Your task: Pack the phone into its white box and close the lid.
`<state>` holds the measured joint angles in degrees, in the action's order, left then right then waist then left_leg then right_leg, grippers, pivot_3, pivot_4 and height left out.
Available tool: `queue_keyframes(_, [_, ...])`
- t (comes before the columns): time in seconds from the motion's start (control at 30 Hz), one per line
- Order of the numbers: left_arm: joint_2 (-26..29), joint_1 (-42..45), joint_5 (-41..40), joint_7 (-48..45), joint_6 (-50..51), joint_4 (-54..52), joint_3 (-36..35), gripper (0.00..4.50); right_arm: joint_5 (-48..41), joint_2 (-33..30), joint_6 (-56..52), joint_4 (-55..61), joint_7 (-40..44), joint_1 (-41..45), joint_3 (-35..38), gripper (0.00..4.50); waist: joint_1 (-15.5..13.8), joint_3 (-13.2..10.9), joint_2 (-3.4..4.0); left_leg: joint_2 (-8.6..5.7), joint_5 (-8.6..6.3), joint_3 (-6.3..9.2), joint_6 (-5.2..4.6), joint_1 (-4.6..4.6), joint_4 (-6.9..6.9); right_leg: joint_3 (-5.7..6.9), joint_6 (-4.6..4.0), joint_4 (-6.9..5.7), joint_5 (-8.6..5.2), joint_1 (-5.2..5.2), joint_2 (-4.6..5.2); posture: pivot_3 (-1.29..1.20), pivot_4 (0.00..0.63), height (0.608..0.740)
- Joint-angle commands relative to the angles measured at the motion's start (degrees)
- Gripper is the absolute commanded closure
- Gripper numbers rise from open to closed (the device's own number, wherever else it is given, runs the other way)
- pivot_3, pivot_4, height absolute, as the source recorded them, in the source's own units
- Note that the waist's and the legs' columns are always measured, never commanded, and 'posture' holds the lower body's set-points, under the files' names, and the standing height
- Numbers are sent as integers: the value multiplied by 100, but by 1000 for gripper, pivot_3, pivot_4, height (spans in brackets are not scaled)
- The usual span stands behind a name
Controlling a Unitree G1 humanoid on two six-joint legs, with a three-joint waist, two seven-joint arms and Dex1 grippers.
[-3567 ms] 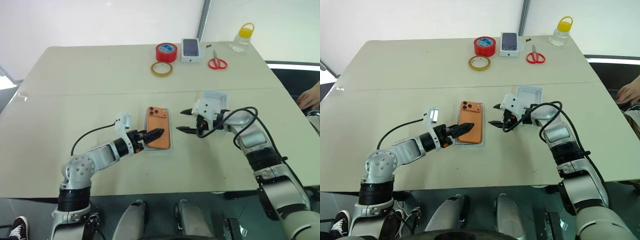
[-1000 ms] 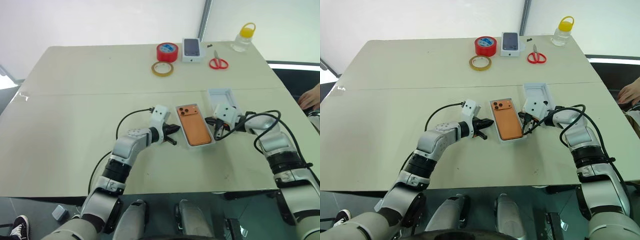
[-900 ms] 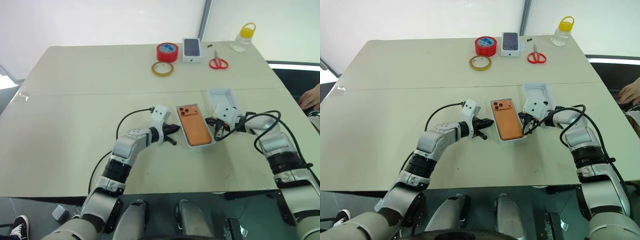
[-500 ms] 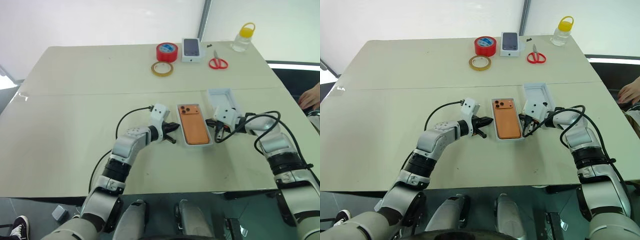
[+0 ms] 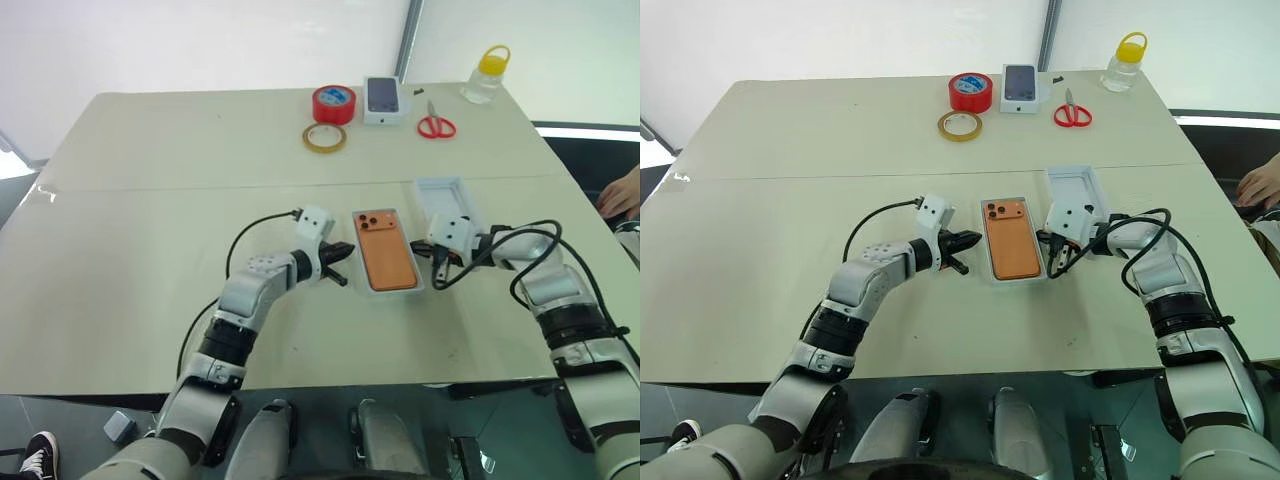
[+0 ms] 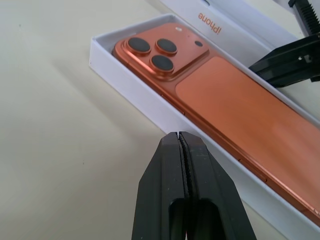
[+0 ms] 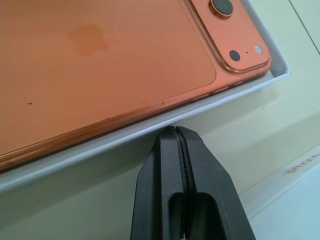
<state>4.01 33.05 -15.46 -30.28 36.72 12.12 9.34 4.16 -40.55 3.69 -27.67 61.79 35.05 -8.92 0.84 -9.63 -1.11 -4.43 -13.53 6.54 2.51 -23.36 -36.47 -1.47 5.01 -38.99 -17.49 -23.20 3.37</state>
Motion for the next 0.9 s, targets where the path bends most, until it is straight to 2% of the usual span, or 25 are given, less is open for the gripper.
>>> queue_keyframes(0.03, [34, -55, -67, 32, -31, -359, -138, 4440, -319, -129, -244, 461, 401, 2, 88, 4500, 2, 0, 0, 0, 0, 0, 0, 0, 0, 0, 0, 0, 0, 0, 0, 0, 150, 740])
queue_keyframes(0.17, [199, -127, -82, -4, -15, -531, -178, 4440, -525, -223, -597, 930, 807, -253, 25, 4500, 8, 0, 0, 2, 0, 1, 0, 0, -2, -1, 0, -1, 0, 0, -2, 0, 150, 740])
queue_keyframes(0.5, [493, -265, -299, -109, 152, -1092, -404, 4440, -177, -229, -117, 571, 306, -6, 105, 4500, 5, 0, 0, 2, 0, 0, 0, -1, -7, -1, 0, -3, 0, 0, -2, 0, 150, 740])
queue_keyframes(0.63, [835, -354, -448, -352, 152, -1429, -533, 4440, -691, -336, -501, 765, 550, 141, 428, 4500, 4, 0, 0, 3, 0, 0, 0, -1, -8, -2, 0, -3, 0, 0, -2, 0, 150, 740])
queue_keyframes(0.7, [1034, -421, -611, -573, 184, -1620, -607, 3920, -939, -495, -867, 759, 684, 252, 640, 4500, -8, 0, 1, 3, 0, 1, 0, -1, -8, -3, 0, -3, 0, 0, -2, 0, 150, 740])
queue_keyframes(0.8, [1399, -534, -801, -1009, 85, -1827, -681, 2698, -1092, -615, -1254, 562, 555, 517, 877, 3678, -1, -1, 2, 3, -1, -1, -2, -4, -12, -4, 0, -2, 0, 1, -1, 0, 150, 740])
queue_keyframes(0.9, [1718, -549, -813, -1362, -230, -1784, -744, 1097, -925, -505, -1253, 349, 62, 767, 920, 2097, 11, -1, 2, 6, -2, 0, -3, -2, -9, -4, -1, -2, 0, 0, -3, 0, 150, 740])
